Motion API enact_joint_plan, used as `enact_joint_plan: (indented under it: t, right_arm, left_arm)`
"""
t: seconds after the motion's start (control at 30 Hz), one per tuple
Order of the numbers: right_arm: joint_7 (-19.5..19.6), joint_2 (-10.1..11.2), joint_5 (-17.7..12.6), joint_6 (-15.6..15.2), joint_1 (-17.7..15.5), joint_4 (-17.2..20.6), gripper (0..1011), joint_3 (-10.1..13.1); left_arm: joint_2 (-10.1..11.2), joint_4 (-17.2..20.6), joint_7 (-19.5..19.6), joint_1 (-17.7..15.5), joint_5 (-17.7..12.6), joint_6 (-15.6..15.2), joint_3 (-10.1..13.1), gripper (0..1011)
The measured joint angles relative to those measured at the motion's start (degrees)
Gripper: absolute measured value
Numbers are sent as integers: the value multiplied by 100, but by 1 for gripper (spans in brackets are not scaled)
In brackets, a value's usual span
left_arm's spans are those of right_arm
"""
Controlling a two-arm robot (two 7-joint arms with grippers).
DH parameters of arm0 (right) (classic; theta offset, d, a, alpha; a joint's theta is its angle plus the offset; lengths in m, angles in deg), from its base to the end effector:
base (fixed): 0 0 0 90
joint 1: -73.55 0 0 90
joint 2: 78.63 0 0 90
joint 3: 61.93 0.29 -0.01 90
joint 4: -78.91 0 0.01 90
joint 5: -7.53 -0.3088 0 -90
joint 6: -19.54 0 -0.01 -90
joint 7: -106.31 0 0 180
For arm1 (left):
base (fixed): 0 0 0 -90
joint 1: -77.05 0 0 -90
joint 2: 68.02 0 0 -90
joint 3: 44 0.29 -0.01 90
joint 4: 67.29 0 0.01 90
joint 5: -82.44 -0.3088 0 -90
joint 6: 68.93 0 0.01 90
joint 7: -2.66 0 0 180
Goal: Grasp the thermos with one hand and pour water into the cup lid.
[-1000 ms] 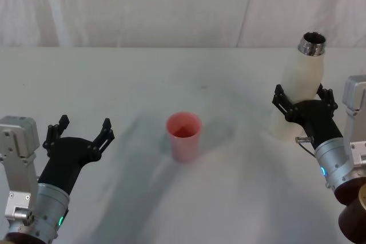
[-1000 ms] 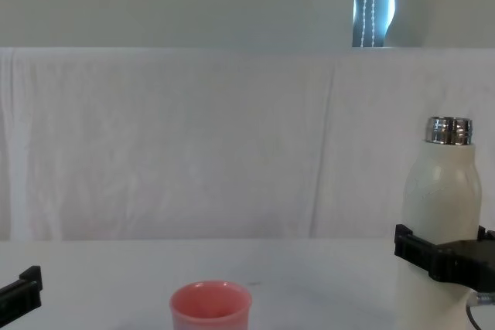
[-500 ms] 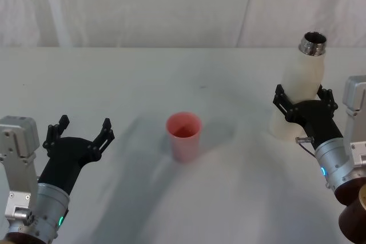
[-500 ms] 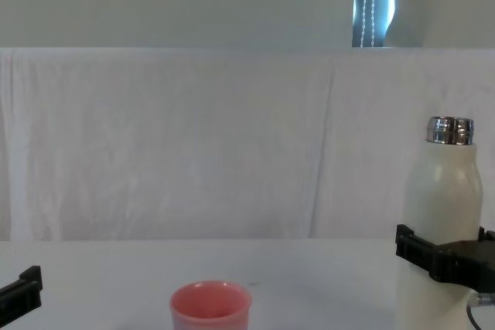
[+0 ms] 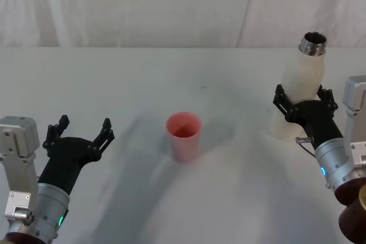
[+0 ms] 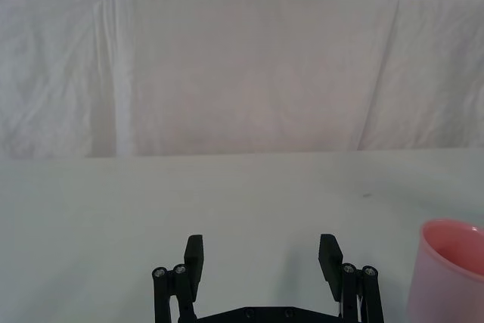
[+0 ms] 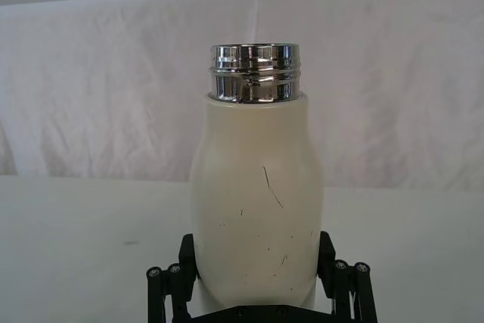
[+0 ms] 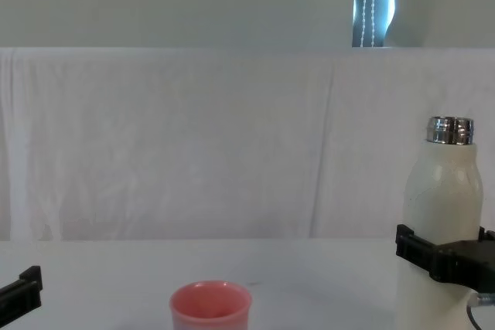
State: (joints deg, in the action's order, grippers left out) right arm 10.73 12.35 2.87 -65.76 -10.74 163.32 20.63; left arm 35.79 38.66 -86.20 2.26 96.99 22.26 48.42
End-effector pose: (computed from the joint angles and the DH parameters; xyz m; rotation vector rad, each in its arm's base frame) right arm 0.3549 0.0365 -0.2970 0.1016 -0.0210 -1.3469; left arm 0.2530 0.0375 -0.2853 -0.0381 0.0142 1.4459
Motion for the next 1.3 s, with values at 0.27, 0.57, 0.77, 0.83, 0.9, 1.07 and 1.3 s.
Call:
enact_joint_plan:
  t: [0.27, 0.57, 0.77, 0.83, 0.9, 1.07, 1.3]
  right_arm:
    - [1, 0, 2, 0, 0, 1, 951, 0]
    - [4, 0, 2, 0, 0, 1, 951, 0]
    - [-14, 76, 96, 20, 53, 66, 951, -57]
    - [-38, 101, 127, 35, 73, 83, 951, -81]
    - [-60, 128, 155, 46, 92, 102, 951, -102]
    - [-111, 241, 319, 82, 170, 183, 951, -205]
    - [-53, 406, 751, -71, 263, 372, 951, -351]
  left_arm:
    - [0, 0, 0, 0, 0, 0, 0, 1001]
    - [0, 0, 0, 0, 0, 0, 0, 1001]
    - [0, 0, 0, 0, 0, 0, 0, 1001]
    - [0, 0, 0, 0, 0, 0, 0, 1001]
    - [0, 0, 0, 0, 0, 0, 0, 1001]
    - [0, 0, 0, 0, 0, 0, 0, 1001]
    - [0, 0, 0, 0, 0, 0, 0, 1001]
